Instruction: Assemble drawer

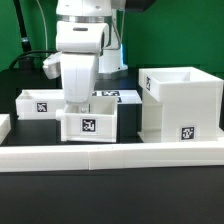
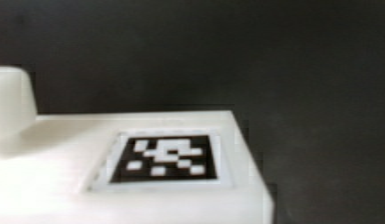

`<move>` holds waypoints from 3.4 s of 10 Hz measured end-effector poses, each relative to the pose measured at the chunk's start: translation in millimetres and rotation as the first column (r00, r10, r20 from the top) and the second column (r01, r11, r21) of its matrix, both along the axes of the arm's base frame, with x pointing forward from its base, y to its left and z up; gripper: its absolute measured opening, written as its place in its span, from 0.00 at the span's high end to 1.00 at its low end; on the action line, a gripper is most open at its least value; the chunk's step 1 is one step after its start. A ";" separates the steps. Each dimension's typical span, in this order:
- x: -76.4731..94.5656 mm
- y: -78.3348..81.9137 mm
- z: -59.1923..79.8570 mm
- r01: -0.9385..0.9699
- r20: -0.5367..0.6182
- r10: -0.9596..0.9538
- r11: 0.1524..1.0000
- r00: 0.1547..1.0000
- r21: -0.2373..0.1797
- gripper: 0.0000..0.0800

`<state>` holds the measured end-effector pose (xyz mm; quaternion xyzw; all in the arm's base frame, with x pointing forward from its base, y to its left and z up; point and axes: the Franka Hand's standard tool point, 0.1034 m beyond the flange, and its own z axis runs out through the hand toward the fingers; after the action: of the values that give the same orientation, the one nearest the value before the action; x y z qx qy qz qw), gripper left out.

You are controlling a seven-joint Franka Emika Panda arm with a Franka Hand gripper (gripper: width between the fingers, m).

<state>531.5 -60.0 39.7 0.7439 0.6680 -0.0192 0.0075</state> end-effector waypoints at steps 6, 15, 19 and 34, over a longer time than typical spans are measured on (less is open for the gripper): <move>-4.9 23.1 -9.9 -0.035 -0.010 0.036 0.999 0.999 0.008 0.95; -5.1 29.2 -13.5 -0.042 -0.018 0.042 0.999 0.999 0.007 0.95; 0.6 29.1 -15.6 -0.085 -0.036 0.085 0.996 0.996 0.003 0.95; 4.5 33.4 -21.2 -0.067 0.058 0.066 0.998 0.996 0.001 0.95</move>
Offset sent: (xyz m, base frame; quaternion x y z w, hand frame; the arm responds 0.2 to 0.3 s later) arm -0.0070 0.0301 -0.0143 -0.0170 0.0125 -0.0346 0.9992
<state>536.0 -26.5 18.5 0.7215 0.6919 0.0036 0.0264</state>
